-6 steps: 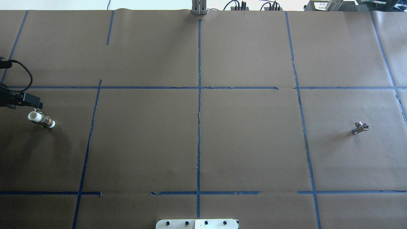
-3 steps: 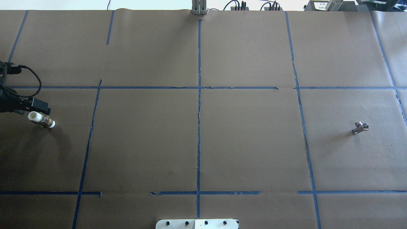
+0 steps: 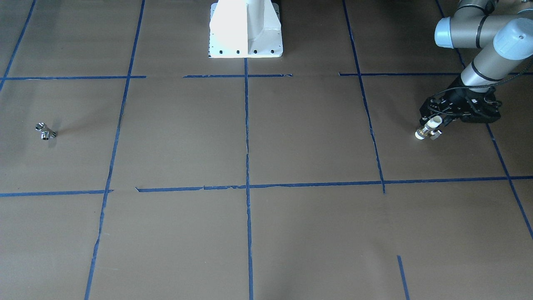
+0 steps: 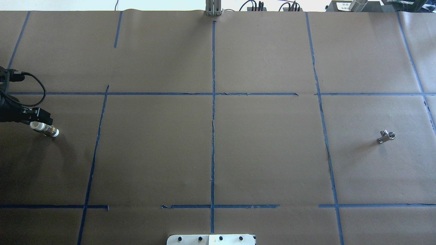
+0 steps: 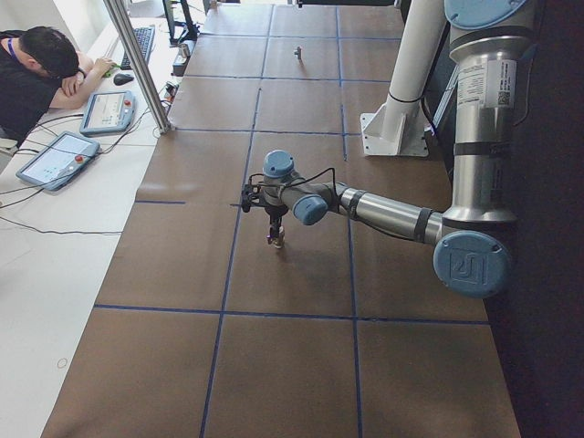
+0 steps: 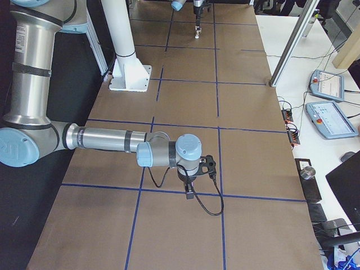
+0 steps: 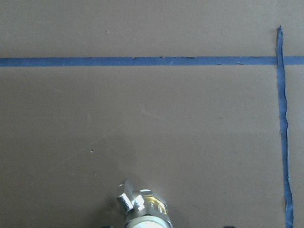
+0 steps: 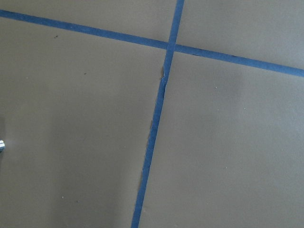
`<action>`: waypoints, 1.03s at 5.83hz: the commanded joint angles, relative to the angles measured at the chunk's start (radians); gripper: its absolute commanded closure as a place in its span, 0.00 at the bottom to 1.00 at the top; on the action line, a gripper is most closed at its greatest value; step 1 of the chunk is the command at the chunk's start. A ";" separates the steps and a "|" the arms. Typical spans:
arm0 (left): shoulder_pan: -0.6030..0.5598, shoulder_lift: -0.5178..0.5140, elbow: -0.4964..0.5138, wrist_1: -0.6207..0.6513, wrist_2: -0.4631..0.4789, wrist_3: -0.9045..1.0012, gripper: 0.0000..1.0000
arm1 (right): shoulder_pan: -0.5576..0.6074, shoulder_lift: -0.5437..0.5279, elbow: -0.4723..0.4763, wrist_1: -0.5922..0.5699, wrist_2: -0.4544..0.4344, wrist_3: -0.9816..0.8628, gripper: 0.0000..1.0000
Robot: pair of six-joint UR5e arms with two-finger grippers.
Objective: Assemble PPR valve and pipe with both arms
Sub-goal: 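Lower the left gripper onto the chrome valve and close on it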
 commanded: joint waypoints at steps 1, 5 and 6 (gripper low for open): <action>0.003 0.002 0.002 0.000 0.001 0.000 0.42 | 0.000 0.000 0.000 0.000 0.000 0.000 0.00; 0.001 0.025 -0.004 0.002 0.001 0.010 0.84 | -0.002 0.000 -0.003 0.000 0.000 0.000 0.00; 0.000 0.029 -0.012 0.002 0.003 0.010 0.92 | -0.002 0.000 -0.005 0.000 0.000 0.000 0.00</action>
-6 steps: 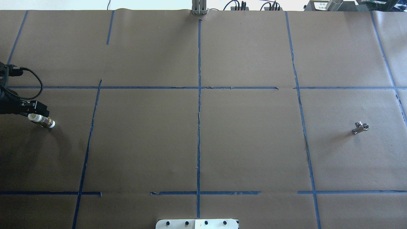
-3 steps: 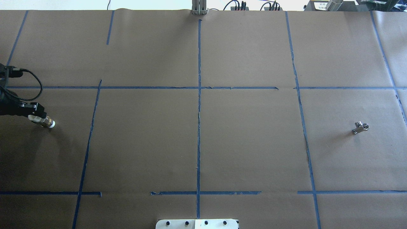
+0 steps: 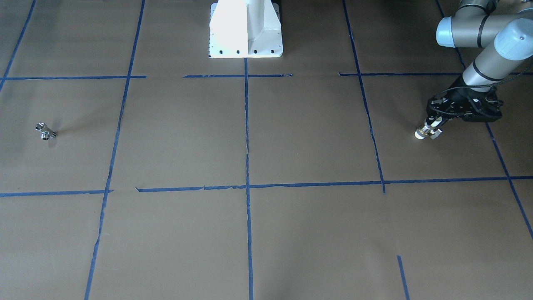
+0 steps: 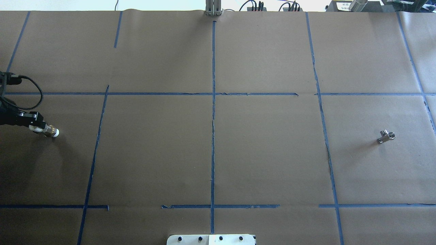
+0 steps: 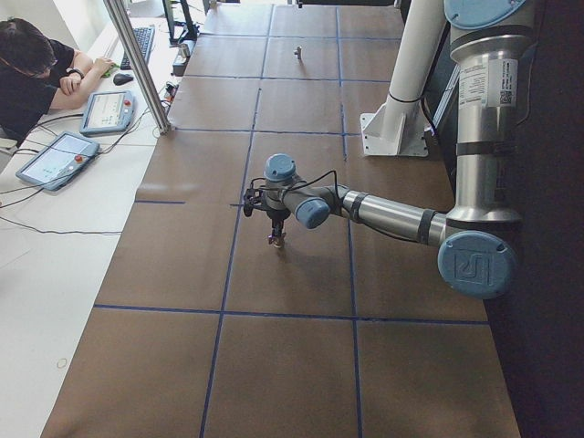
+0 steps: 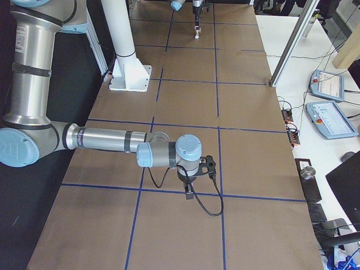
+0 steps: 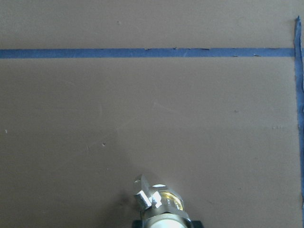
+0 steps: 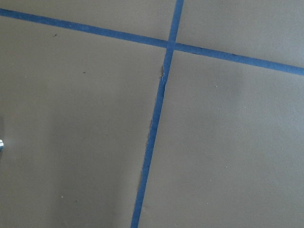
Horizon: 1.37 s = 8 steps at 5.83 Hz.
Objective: Assemble PPR valve and pipe with both arms
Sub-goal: 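Lower the left gripper onto the chrome valve and close on it, then carry the valve with the left gripper to the table center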
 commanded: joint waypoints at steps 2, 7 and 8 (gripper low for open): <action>-0.003 -0.008 -0.045 0.044 -0.002 0.001 1.00 | 0.000 0.000 -0.001 0.000 0.000 0.000 0.00; 0.120 -0.480 -0.194 0.691 0.001 -0.207 1.00 | 0.000 0.000 -0.003 0.000 0.000 0.000 0.00; 0.200 -0.609 -0.143 0.708 0.003 -0.372 1.00 | 0.000 0.000 -0.003 0.000 0.000 0.000 0.00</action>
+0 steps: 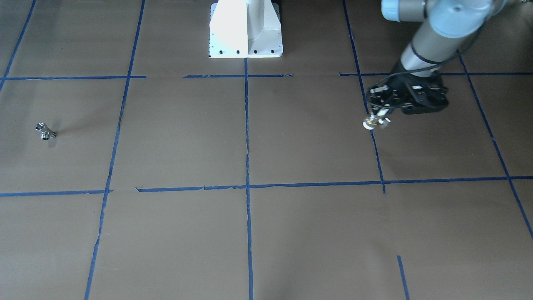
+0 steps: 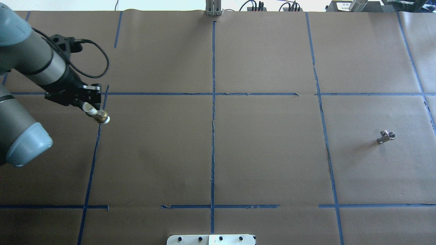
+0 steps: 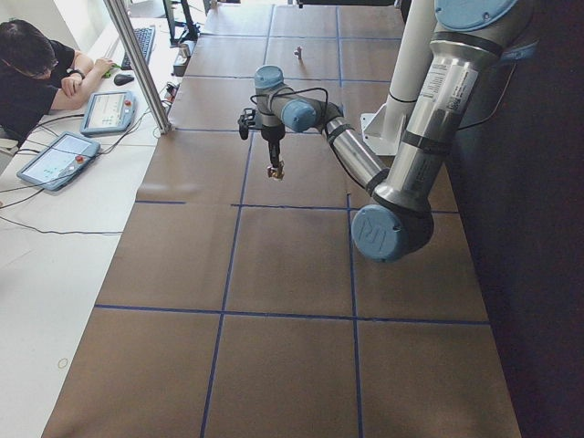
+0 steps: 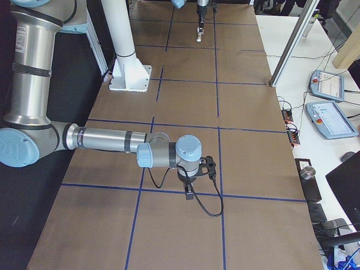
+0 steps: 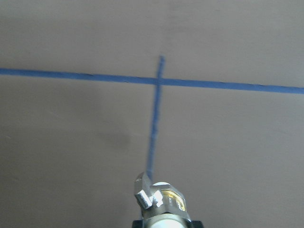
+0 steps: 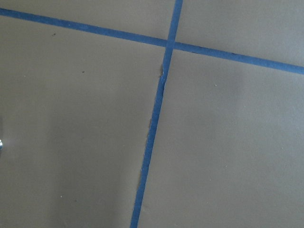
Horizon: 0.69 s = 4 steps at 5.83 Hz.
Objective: Assemble PPR valve and pipe with both arms
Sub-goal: 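Carry the valve with the left gripper to the table center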
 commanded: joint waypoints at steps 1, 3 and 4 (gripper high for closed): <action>0.138 -0.289 0.165 0.039 0.067 -0.270 1.00 | 0.000 0.000 -0.001 -0.002 0.000 0.000 0.00; 0.191 -0.499 0.382 0.025 0.122 -0.402 1.00 | 0.000 0.000 -0.001 -0.002 0.000 0.000 0.00; 0.235 -0.535 0.437 0.001 0.154 -0.411 1.00 | -0.002 0.000 -0.001 -0.002 0.000 0.000 0.00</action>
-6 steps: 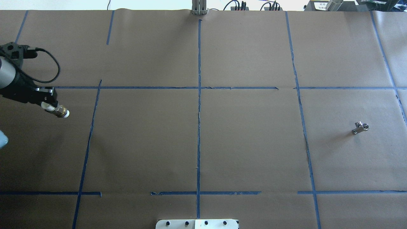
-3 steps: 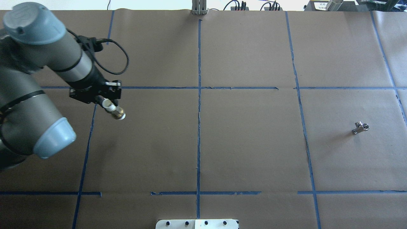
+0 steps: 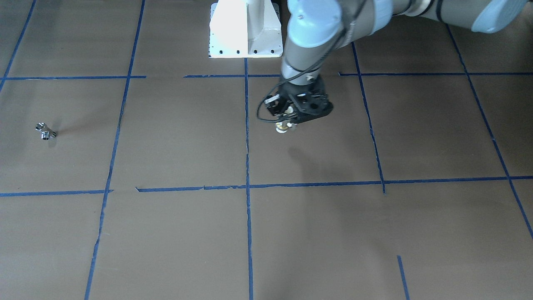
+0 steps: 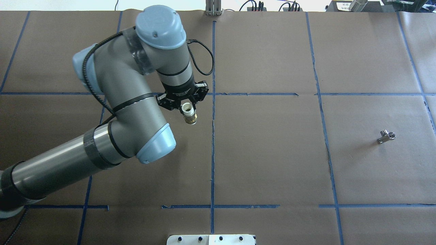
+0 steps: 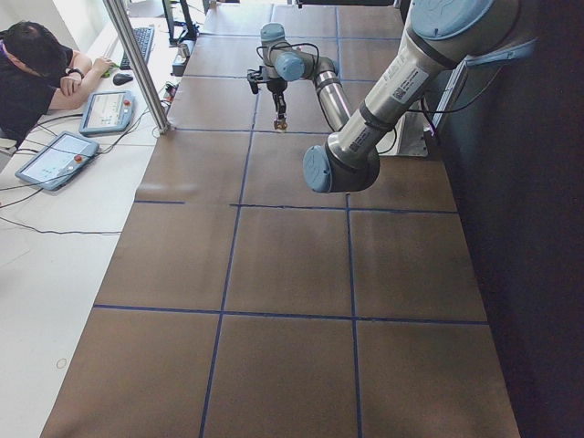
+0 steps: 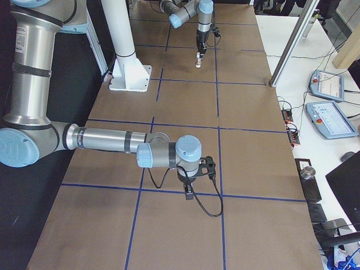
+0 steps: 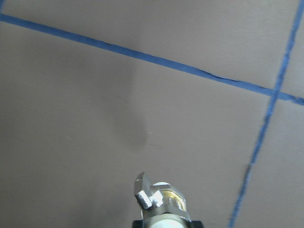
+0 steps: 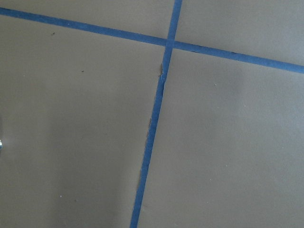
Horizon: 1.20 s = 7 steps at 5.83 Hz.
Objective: Assemble PPR valve and pipe with both arms
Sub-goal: 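Carry the valve with the left gripper to the table center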
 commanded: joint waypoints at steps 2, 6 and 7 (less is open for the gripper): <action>0.105 -0.058 0.160 -0.128 0.091 -0.065 1.00 | 0.001 0.000 -0.002 0.000 0.000 0.000 0.00; 0.116 -0.048 0.183 -0.157 0.093 -0.072 0.17 | -0.001 0.000 -0.003 0.000 0.000 0.000 0.00; 0.116 -0.041 0.174 -0.157 0.103 -0.071 0.00 | -0.001 0.000 -0.003 0.000 0.000 0.000 0.00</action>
